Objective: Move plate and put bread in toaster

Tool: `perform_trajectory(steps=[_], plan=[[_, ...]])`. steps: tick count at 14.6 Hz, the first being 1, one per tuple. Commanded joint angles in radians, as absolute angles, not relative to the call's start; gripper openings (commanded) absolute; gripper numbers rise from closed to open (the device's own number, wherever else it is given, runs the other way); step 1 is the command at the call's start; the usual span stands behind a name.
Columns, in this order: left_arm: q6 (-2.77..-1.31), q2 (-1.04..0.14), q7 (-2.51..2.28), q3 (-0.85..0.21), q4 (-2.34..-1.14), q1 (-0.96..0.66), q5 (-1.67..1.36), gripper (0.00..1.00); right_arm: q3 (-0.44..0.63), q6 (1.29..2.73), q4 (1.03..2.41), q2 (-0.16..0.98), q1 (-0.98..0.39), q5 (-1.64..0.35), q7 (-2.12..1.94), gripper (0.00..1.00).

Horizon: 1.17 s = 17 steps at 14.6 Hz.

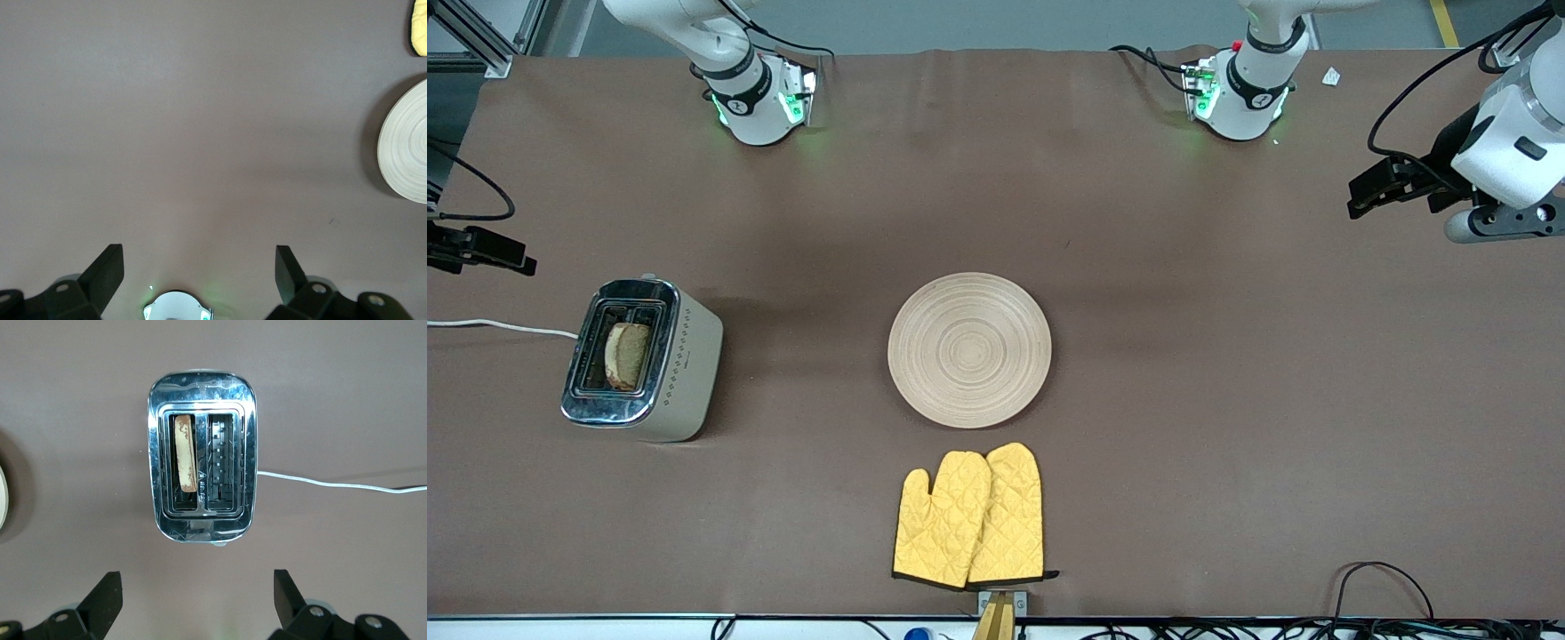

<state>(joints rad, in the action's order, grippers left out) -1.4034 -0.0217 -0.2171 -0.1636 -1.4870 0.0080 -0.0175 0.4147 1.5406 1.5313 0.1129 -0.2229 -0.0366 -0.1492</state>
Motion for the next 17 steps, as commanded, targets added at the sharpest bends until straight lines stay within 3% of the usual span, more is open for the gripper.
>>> perform_trajectory(steps=[1,5,10,17], plan=[[-1.397,-0.02,-0.216,-0.164,-1.48,0.003,-0.006,1.0,0.416,1.546,1.52,0.094,-0.215,-0.032,-0.146,1.0],[-1.397,-0.037,-0.221,-0.163,-1.454,0.002,-0.006,1.0,0.365,1.526,1.519,0.048,-0.137,-0.048,-0.14,1.0],[-1.397,-0.037,-0.215,-0.164,-1.454,-0.002,0.035,1.0,0.197,1.543,1.528,0.019,-0.028,-0.034,-0.092,1.0],[-1.397,-0.037,-0.207,-0.164,-1.454,0.0,0.052,1.0,0.192,1.499,1.519,0.015,-0.028,-0.046,-0.091,1.0]])
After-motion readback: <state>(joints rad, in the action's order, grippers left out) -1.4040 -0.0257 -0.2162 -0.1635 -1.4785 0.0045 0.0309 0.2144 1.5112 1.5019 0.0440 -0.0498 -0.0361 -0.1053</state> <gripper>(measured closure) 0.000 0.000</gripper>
